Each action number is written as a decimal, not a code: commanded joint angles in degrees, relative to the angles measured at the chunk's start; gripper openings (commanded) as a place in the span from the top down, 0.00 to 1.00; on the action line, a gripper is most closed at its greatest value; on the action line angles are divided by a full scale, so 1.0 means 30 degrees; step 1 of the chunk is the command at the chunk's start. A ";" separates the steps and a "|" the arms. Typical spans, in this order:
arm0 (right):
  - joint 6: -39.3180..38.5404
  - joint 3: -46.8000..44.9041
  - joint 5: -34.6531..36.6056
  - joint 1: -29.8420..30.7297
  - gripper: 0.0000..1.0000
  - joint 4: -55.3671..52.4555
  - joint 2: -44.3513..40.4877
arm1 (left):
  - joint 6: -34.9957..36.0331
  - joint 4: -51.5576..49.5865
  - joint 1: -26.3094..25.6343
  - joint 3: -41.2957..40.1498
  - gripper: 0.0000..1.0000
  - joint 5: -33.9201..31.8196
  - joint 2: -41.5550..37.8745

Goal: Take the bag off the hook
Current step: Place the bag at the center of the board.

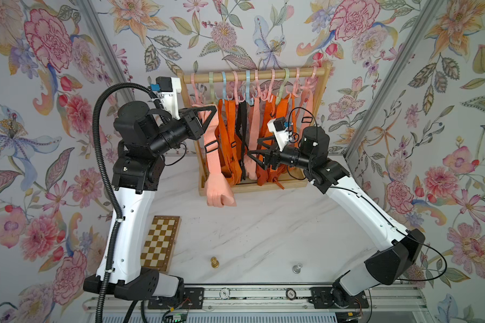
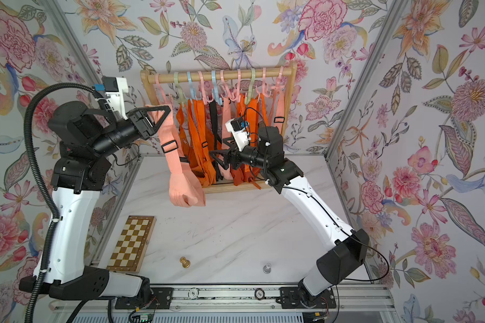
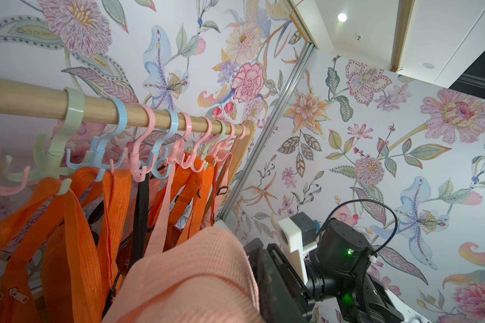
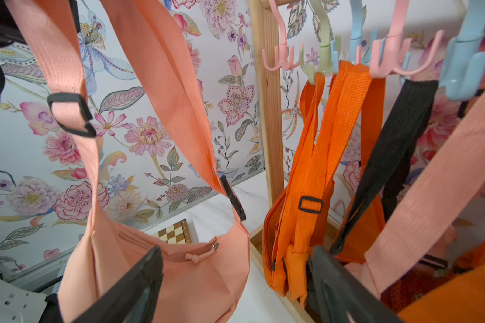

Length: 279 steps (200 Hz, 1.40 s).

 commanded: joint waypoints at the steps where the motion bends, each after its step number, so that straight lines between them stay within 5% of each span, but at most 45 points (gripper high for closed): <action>1: -0.0801 0.1546 -0.0810 0.0292 0.14 -0.0913 0.1712 | 0.0240 -0.0100 -0.0167 0.0777 0.73 0.1430 0.0089; 111: -0.2825 1.2339 0.1272 0.3458 0.19 -0.2255 1.0736 | -0.0033 0.0209 -0.0527 0.0575 0.75 0.1890 0.0255; 126: -0.2395 1.2532 0.0997 0.3463 0.28 -0.1244 1.0978 | 0.0000 0.0220 -0.0524 0.0336 0.75 0.1871 0.0167; 143: -0.1944 1.2345 0.0898 0.3401 0.58 -0.0738 1.0863 | 0.0121 0.0204 -0.0522 0.0095 0.75 0.1737 0.0091; 188: -0.1517 0.8332 0.2583 0.2786 1.00 0.0398 0.7917 | 0.0523 0.0077 -0.0553 -0.0185 0.74 0.1583 -0.0128; 250: -0.0249 -0.0418 0.7189 0.1498 1.00 0.1005 -0.0612 | 0.1139 -0.0571 -0.0691 -0.1529 0.75 0.0125 -0.0007; 279: -0.0184 -0.2706 0.9226 0.1510 1.00 -0.0574 -0.3760 | 0.1117 0.0945 -0.2631 -0.2572 0.75 -0.1414 0.0415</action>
